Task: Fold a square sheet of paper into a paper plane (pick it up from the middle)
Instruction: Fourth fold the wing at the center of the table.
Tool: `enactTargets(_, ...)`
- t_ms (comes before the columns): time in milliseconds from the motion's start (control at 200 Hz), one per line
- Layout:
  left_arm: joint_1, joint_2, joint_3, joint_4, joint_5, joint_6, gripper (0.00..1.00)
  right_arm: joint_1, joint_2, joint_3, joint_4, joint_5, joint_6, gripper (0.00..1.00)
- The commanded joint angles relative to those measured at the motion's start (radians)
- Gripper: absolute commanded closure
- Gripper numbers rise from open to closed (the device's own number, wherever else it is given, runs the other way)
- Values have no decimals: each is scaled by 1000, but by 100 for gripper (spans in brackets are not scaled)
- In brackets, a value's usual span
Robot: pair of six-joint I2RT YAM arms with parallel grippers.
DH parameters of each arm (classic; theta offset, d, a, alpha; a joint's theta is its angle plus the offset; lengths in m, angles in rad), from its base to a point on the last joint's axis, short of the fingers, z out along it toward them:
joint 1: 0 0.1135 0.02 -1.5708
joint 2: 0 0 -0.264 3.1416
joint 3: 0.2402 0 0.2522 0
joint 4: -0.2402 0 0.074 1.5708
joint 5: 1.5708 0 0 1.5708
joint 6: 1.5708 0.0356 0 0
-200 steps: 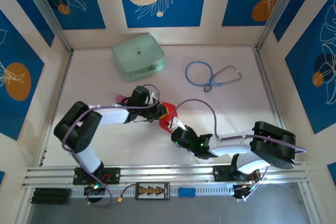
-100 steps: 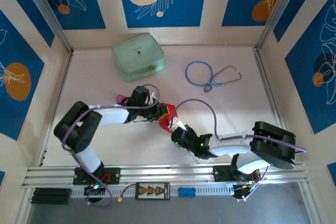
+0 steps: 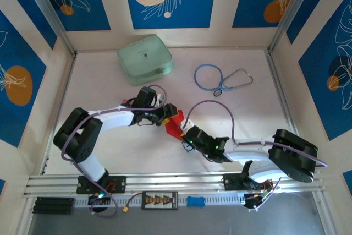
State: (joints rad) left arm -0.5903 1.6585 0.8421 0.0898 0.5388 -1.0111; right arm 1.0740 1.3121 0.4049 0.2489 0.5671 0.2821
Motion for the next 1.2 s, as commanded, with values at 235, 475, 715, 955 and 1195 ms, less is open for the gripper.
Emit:
enactTargets(235,9,72,101,-91,42,52,48,-35,-21,-34,46,-81,19,87)
enactTargets(475,9,100,149,-164,35,82,76,-40,-21,-38,34,-50,12,85)
enactTargets(715,9,110,171,-197,39,88,90,-36,3,-16,16,-24,-27,77)
enactTargets(955,9,121,174,-197,52,77,93,-22,45,6,30,26,-80,75)
enactTargets(1195,9,124,175,-197,50,78,93,-16,21,-7,37,32,-80,77)
